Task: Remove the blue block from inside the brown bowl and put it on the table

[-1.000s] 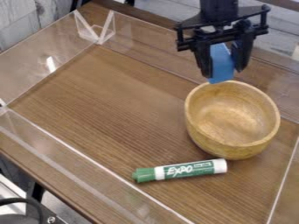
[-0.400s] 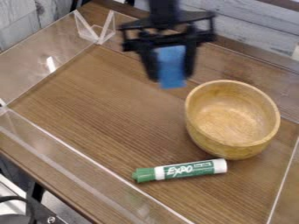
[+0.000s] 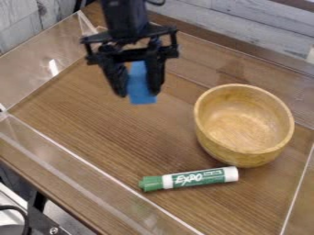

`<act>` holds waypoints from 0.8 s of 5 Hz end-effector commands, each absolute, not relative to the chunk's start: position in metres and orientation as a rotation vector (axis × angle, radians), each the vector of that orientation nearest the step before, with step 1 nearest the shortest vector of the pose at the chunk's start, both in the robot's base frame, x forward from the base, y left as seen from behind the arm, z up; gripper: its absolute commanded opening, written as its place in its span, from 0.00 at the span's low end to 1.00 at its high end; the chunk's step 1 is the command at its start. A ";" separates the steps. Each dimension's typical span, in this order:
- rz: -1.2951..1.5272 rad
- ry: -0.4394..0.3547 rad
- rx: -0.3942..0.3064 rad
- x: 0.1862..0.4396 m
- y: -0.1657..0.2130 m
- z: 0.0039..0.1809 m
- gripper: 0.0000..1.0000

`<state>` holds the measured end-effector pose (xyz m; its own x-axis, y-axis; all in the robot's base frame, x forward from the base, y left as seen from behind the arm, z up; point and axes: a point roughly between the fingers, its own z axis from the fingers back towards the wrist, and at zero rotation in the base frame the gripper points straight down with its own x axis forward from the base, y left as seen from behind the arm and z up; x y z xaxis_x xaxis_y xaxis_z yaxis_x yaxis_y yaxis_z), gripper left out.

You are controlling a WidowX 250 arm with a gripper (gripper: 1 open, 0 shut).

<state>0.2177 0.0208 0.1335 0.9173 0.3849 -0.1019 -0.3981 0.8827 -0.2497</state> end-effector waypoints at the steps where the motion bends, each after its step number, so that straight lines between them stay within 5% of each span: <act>1: 0.354 -0.015 -0.262 0.214 0.023 0.131 0.00; 4: 0.287 -0.063 -0.232 0.209 0.019 0.082 0.00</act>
